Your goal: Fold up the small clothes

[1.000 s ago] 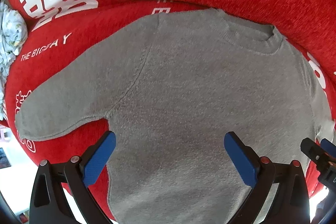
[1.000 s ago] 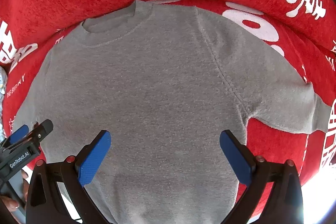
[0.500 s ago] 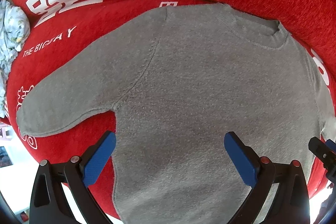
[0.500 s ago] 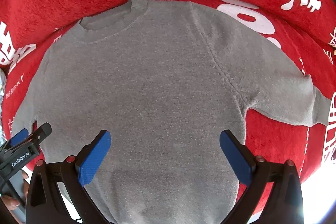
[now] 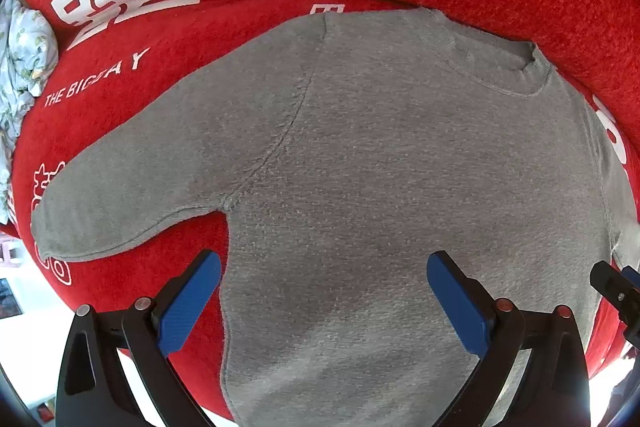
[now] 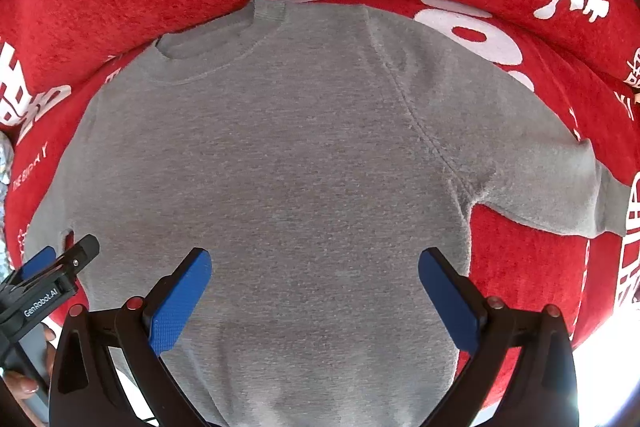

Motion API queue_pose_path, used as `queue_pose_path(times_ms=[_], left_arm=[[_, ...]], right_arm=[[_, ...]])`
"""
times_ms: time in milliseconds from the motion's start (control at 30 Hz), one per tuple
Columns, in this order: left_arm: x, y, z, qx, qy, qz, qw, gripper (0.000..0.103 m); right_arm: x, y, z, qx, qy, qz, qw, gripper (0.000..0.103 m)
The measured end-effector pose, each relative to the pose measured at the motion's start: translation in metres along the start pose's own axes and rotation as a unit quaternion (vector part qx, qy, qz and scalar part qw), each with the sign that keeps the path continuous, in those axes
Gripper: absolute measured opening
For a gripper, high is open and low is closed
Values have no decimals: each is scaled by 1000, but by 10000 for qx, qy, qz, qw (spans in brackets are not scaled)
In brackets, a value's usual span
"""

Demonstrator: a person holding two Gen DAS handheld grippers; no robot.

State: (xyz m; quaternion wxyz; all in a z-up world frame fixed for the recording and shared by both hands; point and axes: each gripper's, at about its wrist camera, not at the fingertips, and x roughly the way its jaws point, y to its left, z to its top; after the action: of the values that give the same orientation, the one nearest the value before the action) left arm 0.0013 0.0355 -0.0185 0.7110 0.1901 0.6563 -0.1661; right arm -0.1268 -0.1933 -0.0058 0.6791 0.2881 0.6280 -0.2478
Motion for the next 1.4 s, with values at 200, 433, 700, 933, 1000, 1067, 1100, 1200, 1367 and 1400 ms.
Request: queue_pose_path(times_ms=[200,433,700,933,1000,1067,1100,1200,1367,1400], left_arm=[[1,9,-1,-58,-15,-44,10000,103],[2,42,-7,-423,-190,-399,9981,103],[25,159,-39,-1889,-604,-1189,9729,103],[75,244,-62,-3706,-787,-2336,8955,103],[79,254,-57,-3953,-920,-2507,8789,103],[80,265,-55,-4166,-1029,-2670,8629,103],[80,272,-54,-4304,-1094,-2829,8501,103],[68,286,-54,-4415,-1417,-2743,8425,103],[51,328,-64,-4480,-1732,-1945,8553,103],[52,333,-64,-4489,-1679,-1824,8585,103]], right_arm=[[-1,3,-1,-38,-11,-5,10000,103],[-2,24,-4,-284,-45,70,9996,103],[6,68,-18,-781,37,339,9964,103],[15,114,-37,-1208,141,646,9905,103],[13,124,-41,-1281,123,735,9890,103],[12,134,-44,-1347,94,824,9874,103],[11,136,-45,-1376,87,848,9868,103],[9,148,-49,-1465,56,897,9851,103],[10,160,-52,-1540,66,934,9836,103],[12,162,-53,-1542,79,932,9836,103]])
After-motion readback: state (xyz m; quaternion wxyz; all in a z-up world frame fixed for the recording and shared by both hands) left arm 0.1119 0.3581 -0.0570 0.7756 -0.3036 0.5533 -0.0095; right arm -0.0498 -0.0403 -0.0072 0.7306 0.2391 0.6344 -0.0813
